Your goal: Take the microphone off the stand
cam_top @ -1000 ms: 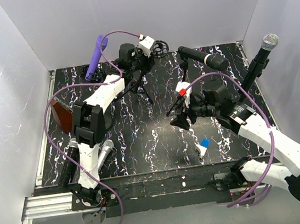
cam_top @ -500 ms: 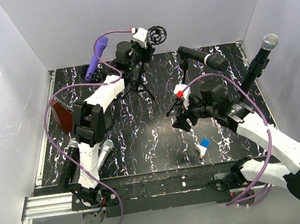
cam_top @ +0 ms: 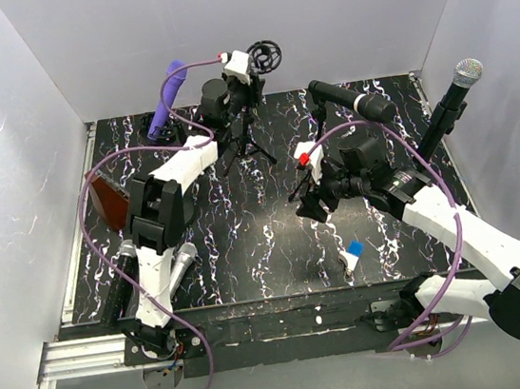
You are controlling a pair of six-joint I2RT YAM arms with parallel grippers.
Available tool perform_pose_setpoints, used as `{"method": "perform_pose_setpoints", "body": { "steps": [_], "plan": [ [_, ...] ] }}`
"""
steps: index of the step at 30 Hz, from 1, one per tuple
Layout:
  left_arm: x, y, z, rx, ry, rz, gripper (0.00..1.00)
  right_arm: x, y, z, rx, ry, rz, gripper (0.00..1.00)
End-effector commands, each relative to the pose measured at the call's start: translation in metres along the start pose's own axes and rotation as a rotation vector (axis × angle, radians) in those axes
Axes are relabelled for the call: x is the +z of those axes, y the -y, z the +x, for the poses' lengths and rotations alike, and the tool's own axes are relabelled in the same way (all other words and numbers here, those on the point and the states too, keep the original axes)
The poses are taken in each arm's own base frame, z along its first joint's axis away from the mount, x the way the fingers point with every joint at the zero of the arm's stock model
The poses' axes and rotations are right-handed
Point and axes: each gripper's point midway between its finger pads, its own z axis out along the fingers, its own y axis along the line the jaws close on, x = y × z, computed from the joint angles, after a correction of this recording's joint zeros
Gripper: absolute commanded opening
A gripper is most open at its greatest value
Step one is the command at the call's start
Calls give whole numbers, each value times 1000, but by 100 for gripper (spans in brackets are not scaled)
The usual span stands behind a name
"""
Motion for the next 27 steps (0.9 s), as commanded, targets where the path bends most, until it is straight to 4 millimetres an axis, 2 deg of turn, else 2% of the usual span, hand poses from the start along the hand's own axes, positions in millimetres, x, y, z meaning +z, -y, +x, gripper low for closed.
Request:
{"method": "perform_pose_setpoints", "body": {
  "steps": [1,4,6,9,12,19,21,23,27],
  "plan": [
    [-39,-6,-71,1,119,-60,0,-5,7,-23,-42,49,19,74],
    [-66,4,-72,-7,93,-35,0,-7,8,-22,-50,49,30,74],
    [-79,10,-74,-4,82,-14,18,-6,8,-18,-49,43,30,74],
    [-91,14,-71,-12,45,-5,36,-6,4,-16,-48,51,13,74],
    [-102,15,-63,-26,-5,-8,47,-7,1,-17,-45,61,5,74],
    [-139,33,-49,-36,-130,67,63,-11,3,-14,-62,70,32,74],
    [-150,35,-45,-40,-163,71,70,-13,0,-13,-63,69,22,74],
    [-160,35,-37,-37,-213,68,77,-14,-2,-10,-62,64,19,75],
    [-176,28,-42,-20,-241,23,87,-17,-5,-7,-65,62,19,74]
  ]
}}
